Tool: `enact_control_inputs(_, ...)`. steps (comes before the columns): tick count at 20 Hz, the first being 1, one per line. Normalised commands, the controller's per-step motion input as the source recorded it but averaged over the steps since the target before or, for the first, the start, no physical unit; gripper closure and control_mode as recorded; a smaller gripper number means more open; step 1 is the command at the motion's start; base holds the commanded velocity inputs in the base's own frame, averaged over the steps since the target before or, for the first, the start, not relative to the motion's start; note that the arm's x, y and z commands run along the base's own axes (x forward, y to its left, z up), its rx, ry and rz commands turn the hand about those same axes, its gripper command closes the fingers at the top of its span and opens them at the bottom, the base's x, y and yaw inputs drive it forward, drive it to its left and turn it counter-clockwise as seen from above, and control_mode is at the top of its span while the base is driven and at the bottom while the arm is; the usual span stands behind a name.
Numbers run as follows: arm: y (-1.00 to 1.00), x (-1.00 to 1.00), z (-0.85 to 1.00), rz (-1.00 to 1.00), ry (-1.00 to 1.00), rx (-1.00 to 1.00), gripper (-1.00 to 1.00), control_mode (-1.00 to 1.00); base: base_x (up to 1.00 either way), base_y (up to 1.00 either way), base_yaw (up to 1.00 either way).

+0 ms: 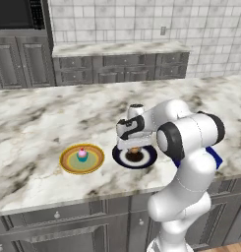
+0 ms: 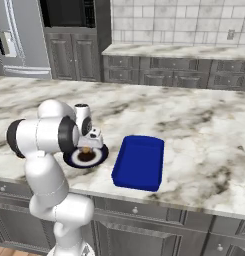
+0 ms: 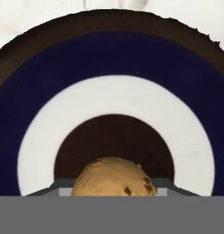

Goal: Move the dessert items from the plates to the tray.

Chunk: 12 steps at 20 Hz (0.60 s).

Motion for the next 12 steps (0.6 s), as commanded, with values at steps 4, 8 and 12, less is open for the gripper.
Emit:
enact_control_inputs(4, -0.26, 0.0, 0.29, 0.0, 0.01, 0.0, 1.0, -1.0, 0.0, 0.0, 0.0)
enact_control_inputs(8, -0.47, 0.0, 0.22, 0.0, 0.02, 0.0, 1.0, -1.0, 0.0, 0.0, 0.0)
enact_control_inputs(12, -0.46, 0.01, 0.34, 0.0, 0.0, 0.0, 1.0, -1.0, 0.0, 0.0, 0.0)
